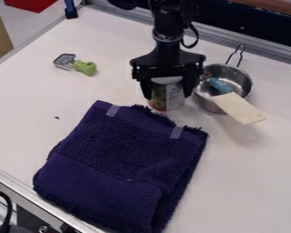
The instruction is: Move can to the left top corner of the blue cloth
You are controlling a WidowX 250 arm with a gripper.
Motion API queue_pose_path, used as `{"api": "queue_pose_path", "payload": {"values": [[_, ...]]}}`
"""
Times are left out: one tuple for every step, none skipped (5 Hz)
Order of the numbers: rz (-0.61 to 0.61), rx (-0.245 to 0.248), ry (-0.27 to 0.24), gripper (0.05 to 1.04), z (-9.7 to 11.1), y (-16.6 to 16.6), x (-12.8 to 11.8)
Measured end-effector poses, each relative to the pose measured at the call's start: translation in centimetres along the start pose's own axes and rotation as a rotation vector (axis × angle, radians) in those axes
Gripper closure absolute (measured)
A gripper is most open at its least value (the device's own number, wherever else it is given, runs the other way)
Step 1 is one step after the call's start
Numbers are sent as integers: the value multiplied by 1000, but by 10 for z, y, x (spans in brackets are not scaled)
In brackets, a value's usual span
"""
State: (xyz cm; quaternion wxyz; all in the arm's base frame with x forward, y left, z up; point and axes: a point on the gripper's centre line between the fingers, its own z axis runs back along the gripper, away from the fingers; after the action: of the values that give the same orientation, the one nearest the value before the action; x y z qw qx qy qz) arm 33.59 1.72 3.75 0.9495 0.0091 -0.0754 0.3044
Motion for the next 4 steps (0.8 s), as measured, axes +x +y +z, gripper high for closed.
{"api": "queue_pose_path", "payload": {"values": [[34, 12, -24, 84, -6, 5, 14], [107, 31, -22, 84, -10, 11, 33], [206, 75, -22, 84, -17, 17, 50], [263, 92, -42, 84, -22, 24, 69]]}}
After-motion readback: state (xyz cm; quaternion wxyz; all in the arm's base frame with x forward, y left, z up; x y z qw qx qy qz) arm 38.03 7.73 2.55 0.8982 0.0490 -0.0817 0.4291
